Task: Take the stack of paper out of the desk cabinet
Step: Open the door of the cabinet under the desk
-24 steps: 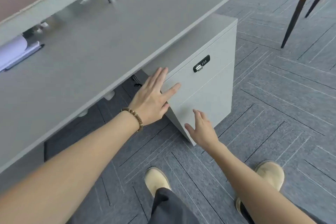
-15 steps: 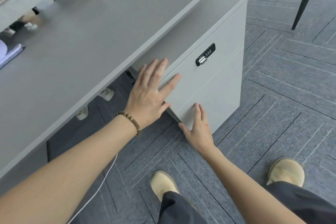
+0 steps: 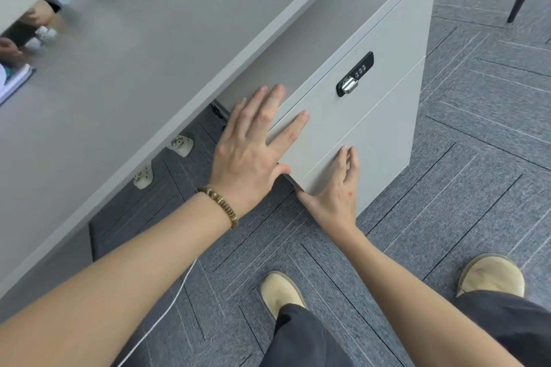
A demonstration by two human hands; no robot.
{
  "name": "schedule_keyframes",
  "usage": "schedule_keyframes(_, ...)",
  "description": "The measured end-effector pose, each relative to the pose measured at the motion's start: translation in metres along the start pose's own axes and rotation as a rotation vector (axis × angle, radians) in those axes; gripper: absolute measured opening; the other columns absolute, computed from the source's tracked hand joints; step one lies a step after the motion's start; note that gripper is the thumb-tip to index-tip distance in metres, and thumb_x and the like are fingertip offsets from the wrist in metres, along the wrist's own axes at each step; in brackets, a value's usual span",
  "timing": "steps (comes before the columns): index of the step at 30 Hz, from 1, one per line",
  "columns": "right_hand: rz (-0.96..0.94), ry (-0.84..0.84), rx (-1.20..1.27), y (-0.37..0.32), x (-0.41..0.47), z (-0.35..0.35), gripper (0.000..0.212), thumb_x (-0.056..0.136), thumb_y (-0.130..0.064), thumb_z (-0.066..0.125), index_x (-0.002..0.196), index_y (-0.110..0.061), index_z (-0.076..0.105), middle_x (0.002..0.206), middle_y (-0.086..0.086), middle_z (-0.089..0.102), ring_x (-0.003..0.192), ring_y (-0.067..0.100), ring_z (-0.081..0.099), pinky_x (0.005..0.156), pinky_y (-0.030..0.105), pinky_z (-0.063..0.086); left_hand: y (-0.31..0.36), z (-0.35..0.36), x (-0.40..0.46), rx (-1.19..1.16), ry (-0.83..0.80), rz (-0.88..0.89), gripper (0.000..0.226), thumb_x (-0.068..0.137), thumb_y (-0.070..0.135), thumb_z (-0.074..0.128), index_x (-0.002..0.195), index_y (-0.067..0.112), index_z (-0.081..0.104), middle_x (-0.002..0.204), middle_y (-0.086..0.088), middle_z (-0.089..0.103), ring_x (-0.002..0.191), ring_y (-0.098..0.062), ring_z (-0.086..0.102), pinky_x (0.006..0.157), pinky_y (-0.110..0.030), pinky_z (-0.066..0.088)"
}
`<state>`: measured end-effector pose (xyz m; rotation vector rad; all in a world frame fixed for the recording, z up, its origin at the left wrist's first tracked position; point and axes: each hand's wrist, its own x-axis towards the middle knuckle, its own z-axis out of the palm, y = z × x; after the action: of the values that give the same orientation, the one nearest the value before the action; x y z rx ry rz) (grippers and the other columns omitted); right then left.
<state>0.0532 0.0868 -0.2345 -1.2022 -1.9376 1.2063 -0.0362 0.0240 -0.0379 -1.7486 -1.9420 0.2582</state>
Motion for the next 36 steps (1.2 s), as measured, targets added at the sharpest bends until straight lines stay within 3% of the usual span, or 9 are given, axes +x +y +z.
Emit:
schedule_keyframes(7,0.003,-0.060,-0.083,-0.001,-0.008,-0.020,0.130,0.063,-0.046,0.081,0.157,-0.014,-0.004,0.167,0.012,0.001,0.155,0.024,0.003,0.125,0.040,0.016,0.006,-0.002,0.000,-0.022,-0.023,-0.056,0.097,0.068,0.038,0.086,0.151,0.030,0.038,0.159,-0.017,0.026,0.147,-0.039,0.027,0.122,-0.054,0.020)
schedule_keyframes(13,-0.030,-0.172,-0.105,0.005,-0.032,-0.068,0.121,0.072,-0.043,0.074,0.158,-0.018,-0.007,0.168,0.003,-0.001,0.154,0.024,0.012,0.116,0.042,0.034,0.015,-0.013,0.002,-0.074,-0.115,-0.130,0.106,0.068,0.040,0.085,0.155,0.030,0.026,0.162,-0.016,0.022,0.149,-0.039,0.023,0.123,-0.053,0.019)
schedule_keyframes(16,-0.057,-0.199,-0.153,0.016,-0.044,-0.099,0.114,0.075,-0.047,0.071,0.158,-0.013,0.001,0.163,0.008,0.015,0.149,0.027,0.027,0.113,0.043,0.039,0.018,-0.021,0.003,-0.088,-0.188,-0.175,0.124,0.066,0.053,0.083,0.158,0.027,0.005,0.164,-0.015,0.017,0.151,-0.037,0.018,0.123,-0.048,0.010)
schedule_keyframes(19,-0.071,-0.204,-0.204,0.022,-0.054,-0.133,0.104,0.076,-0.046,0.067,0.157,-0.013,0.010,0.148,0.009,0.035,0.131,0.031,0.045,0.105,0.043,0.043,0.023,-0.032,0.004,-0.103,-0.238,-0.217,0.132,0.063,0.057,0.083,0.158,0.022,-0.001,0.166,-0.012,0.014,0.153,-0.035,0.014,0.123,-0.047,0.007)
schedule_keyframes(22,-0.075,-0.238,-0.205,0.025,-0.062,-0.166,0.099,0.075,-0.047,0.058,0.157,-0.017,0.011,0.142,0.008,0.040,0.125,0.031,0.046,0.105,0.044,0.041,0.030,-0.042,0.006,-0.119,-0.289,-0.255,0.134,0.063,0.055,0.084,0.158,0.021,-0.004,0.167,-0.011,0.012,0.154,-0.034,0.011,0.124,-0.048,0.008)
schedule_keyframes(25,-0.090,-0.260,-0.202,0.037,-0.066,-0.200,0.099,0.076,-0.033,0.061,0.158,-0.031,0.005,0.138,0.001,0.040,0.120,0.028,0.051,0.100,0.043,0.046,0.036,-0.050,0.008,-0.134,-0.319,-0.286,0.129,0.066,0.035,0.087,0.158,0.020,-0.002,0.167,-0.011,0.014,0.153,-0.035,0.012,0.124,-0.051,0.013)
schedule_keyframes(30,-0.112,-0.277,-0.226,0.060,-0.058,-0.265,0.103,0.077,-0.012,0.064,0.153,-0.050,0.006,0.130,-0.006,0.048,0.102,0.016,0.059,0.077,0.034,0.054,0.037,-0.056,0.009,-0.142,-0.358,-0.294,0.126,0.065,0.025,0.086,0.158,0.017,0.002,0.167,-0.010,0.012,0.153,-0.036,0.012,0.124,-0.052,0.016)
schedule_keyframes(32,-0.087,-0.299,-0.284,0.065,-0.050,-0.292,0.097,0.080,-0.004,0.063,0.154,-0.046,0.016,0.131,-0.003,0.052,0.097,0.014,0.056,0.073,0.027,0.048,0.039,-0.056,0.009,-0.145,-0.356,-0.311,0.126,0.065,0.030,0.086,0.158,0.017,0.003,0.167,-0.010,0.013,0.153,-0.036,0.012,0.123,-0.053,0.017)
schedule_keyframes(36,-0.069,-0.296,-0.463,0.074,-0.026,-0.336,0.085,0.079,-0.007,0.054,0.154,-0.036,0.028,0.131,0.004,0.058,0.109,0.024,0.059,0.079,0.035,0.051,0.045,-0.056,0.012,-0.154,-0.330,-0.346,0.124,0.064,0.036,0.086,0.159,0.016,0.010,0.166,-0.012,0.018,0.152,-0.038,0.014,0.122,-0.056,0.019)
